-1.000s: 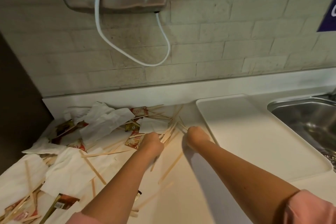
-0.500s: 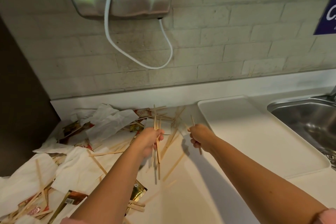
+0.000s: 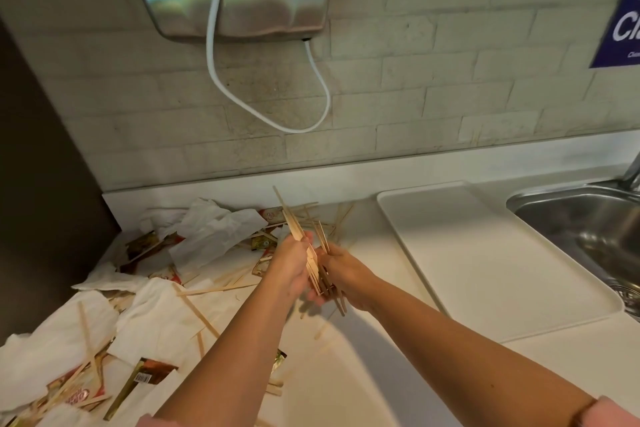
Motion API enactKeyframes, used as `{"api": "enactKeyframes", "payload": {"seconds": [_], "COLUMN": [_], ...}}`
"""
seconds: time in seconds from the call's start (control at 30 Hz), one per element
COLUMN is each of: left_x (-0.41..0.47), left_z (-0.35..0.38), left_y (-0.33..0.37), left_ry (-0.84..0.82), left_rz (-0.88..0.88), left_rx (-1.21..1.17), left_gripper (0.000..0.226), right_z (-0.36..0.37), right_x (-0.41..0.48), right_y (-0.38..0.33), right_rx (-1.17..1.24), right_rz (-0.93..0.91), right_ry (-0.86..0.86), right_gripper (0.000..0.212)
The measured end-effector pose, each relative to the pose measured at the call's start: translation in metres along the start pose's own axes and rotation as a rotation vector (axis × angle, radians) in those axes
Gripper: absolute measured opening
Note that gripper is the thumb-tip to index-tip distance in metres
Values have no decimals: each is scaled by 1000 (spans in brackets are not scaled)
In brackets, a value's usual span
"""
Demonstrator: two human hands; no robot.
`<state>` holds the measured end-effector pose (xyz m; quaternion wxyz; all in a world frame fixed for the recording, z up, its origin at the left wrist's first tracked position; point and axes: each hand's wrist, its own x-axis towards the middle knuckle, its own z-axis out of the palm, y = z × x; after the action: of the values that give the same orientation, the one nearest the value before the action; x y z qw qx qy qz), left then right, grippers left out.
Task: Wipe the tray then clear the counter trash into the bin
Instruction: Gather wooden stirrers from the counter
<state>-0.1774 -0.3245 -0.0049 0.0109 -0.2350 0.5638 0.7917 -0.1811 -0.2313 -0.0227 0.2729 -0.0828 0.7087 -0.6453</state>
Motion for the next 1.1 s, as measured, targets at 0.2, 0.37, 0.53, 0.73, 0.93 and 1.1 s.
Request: {"api": "enactKeyframes", "payload": {"seconds": [0.2,0.37,0.53,0.73,0.93,1.1], "left_x": [0,-4,-12,-21,-37,-47], "left_z": [-3,-5,-7,-13,-9,-17], "left_y": [-4,-6,3,10,4,2], "left_ry": [-50,-66,5,-41,-86,-149], "left_rz": [93,106,133,283,283,314], "left_rx": [155,153,43,-170,-203,-91], "left_gripper": [22,26,22,25,20,23], "right_z": [8,0,-4,19,34,40], "right_x": [1,2,-2,-4,-11,-24], "right_y": [2,4,8,24,6,-1], "right_rx": [-91,6,114,548,899,968], "right_rz": [28,92,124,333,236,193], "right_ry": [33,-98,-160,41,67,50], "right_gripper": [36,39,52,53,49,48]}}
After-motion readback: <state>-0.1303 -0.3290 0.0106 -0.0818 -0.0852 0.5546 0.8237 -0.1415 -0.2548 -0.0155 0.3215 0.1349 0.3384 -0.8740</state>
